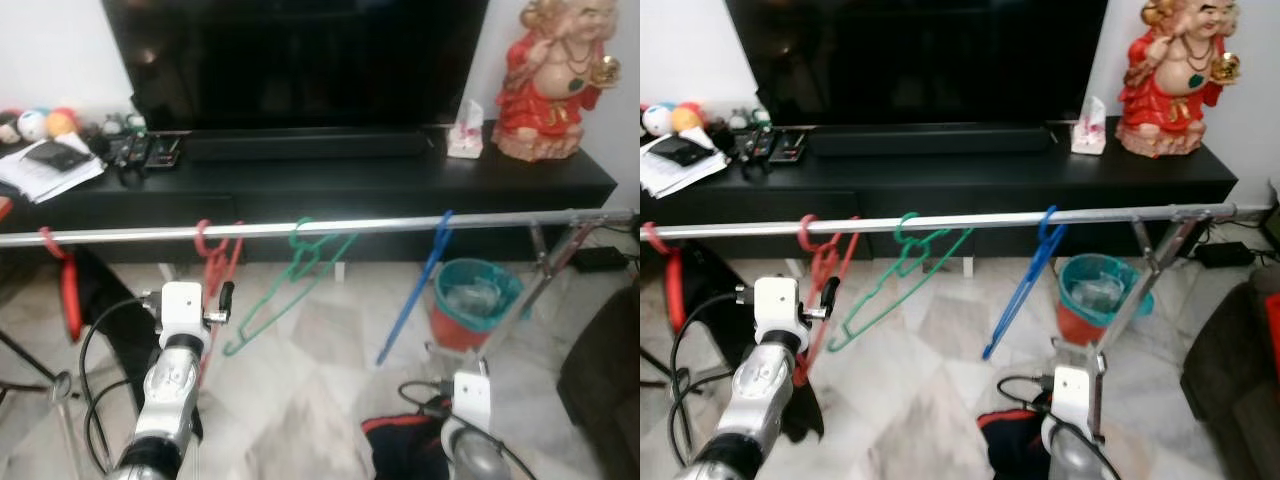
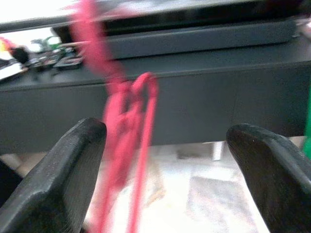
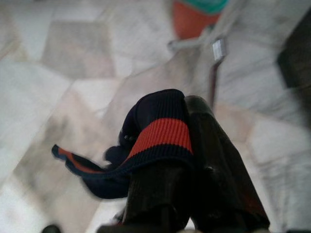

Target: Hang hanger

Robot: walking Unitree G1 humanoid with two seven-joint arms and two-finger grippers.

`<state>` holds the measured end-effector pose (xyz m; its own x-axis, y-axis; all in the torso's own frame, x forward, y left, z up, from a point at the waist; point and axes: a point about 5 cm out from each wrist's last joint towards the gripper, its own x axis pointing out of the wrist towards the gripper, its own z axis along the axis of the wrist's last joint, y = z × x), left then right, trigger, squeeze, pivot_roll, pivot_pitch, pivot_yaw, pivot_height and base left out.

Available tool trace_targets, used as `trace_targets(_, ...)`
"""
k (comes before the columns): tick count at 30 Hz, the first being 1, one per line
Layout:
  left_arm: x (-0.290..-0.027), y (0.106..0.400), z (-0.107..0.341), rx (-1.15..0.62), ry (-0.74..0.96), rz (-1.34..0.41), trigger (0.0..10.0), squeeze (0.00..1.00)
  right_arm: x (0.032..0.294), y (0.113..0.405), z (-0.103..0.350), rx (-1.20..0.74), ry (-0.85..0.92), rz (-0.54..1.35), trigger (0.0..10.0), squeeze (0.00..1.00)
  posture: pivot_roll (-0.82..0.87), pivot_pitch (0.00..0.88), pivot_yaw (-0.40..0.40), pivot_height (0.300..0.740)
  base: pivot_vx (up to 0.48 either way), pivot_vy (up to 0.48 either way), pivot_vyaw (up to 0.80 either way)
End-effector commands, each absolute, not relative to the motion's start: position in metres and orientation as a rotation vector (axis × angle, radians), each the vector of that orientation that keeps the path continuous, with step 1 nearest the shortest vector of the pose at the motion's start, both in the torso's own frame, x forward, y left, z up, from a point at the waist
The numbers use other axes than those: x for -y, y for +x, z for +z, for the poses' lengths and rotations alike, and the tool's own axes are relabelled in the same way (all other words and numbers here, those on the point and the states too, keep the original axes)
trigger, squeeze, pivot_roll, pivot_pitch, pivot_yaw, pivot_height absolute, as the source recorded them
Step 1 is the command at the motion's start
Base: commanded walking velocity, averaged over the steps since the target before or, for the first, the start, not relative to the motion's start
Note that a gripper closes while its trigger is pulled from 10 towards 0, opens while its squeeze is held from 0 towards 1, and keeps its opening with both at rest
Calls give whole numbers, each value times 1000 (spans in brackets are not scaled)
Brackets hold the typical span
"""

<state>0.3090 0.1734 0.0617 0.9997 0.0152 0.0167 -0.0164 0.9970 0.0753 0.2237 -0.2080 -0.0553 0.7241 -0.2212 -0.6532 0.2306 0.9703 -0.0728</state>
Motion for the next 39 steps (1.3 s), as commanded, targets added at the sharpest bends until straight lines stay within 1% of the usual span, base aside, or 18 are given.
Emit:
trace_targets(1, -188, 308, 65, 28, 93, 51, 10000, 0, 201, 230, -52, -691, 21, -233, 10000, 0, 34, 0, 13, 740, 0, 0, 0)
trace_targets(8, -188, 308, 73, 61, 98, 52, 10000, 0, 201, 231, -51, -689, 17, -231, 10000, 0, 35, 0, 12, 740, 0, 0, 0)
trace_targets(12, -189, 305, 85, 103, 97, 39, 10000, 0, 201, 231, -52, -690, 15, -229, 10000, 0, 39, 0, 10, 740, 0, 0, 0)
trace_targets(16, -196, 303, 85, 77, 66, 31, 10000, 0, 201, 231, -52, -691, 12, -228, 10000, 0, 41, 0, 9, 740, 0, 0, 0)
trace_targets(19, -221, 303, 82, -10, 31, -13, 10000, 0, 200, 231, -52, -696, 4, -219, 10000, 0, 49, 0, 7, 740, 0, 0, 0)
trace_targets(21, -221, 303, 82, -10, 31, -13, 10000, 0, 200, 231, -52, -696, 4, -219, 10000, 0, 49, 0, 7, 740, 0, 0, 0)
trace_targets(23, -240, 306, 85, -64, 48, -51, 10000, 0, 199, 232, -52, -696, 3, -214, 10000, 0, 42, 0, 7, 740, 0, 0, 0)
trace_targets(24, -250, 307, 87, -104, 92, -83, 10000, 514, 199, 232, -51, -694, 3, -212, 10000, 0, 42, 0, 6, 740, 0, 0, 0)
trace_targets(25, -257, 307, 89, -137, 121, -112, 10000, 1000, 199, 232, -51, -693, 2, -211, 10000, 0, 43, 0, 5, 740, 0, 0, 0)
trace_targets(27, -262, 307, 90, -172, 134, -141, 10000, 1000, 200, 233, -51, -692, 1, -210, 10000, 0, 45, 0, 0, 740, 0, 0, 0)
trace_targets(32, -263, 306, 84, -221, 126, -182, 10000, 1000, 200, 233, -50, -692, -3, -206, 10000, 0, 43, 0, -2, 740, 0, 0, 0)
trace_targets(34, -263, 307, 82, -227, 139, -175, 10000, 1000, 200, 233, -50, -691, -3, -205, 10000, 0, 39, 0, -3, 740, 0, 0, 0)
trace_targets(37, -260, 313, 79, -238, 109, -130, 10000, 1000, 200, 234, -50, -688, -6, -201, 10000, 0, 36, 0, -5, 740, 0, 0, 0)
trace_targets(38, -251, 320, 78, -224, 62, -115, 10000, 675, 200, 235, -49, -687, -6, -201, 10000, 0, 36, 0, -6, 740, 0, 0, 0)
trace_targets(39, -249, 322, 77, -221, 50, -113, 10000, 675, 200, 235, -49, -687, -6, -201, 10000, 0, 36, 0, -6, 740, 0, 0, 0)
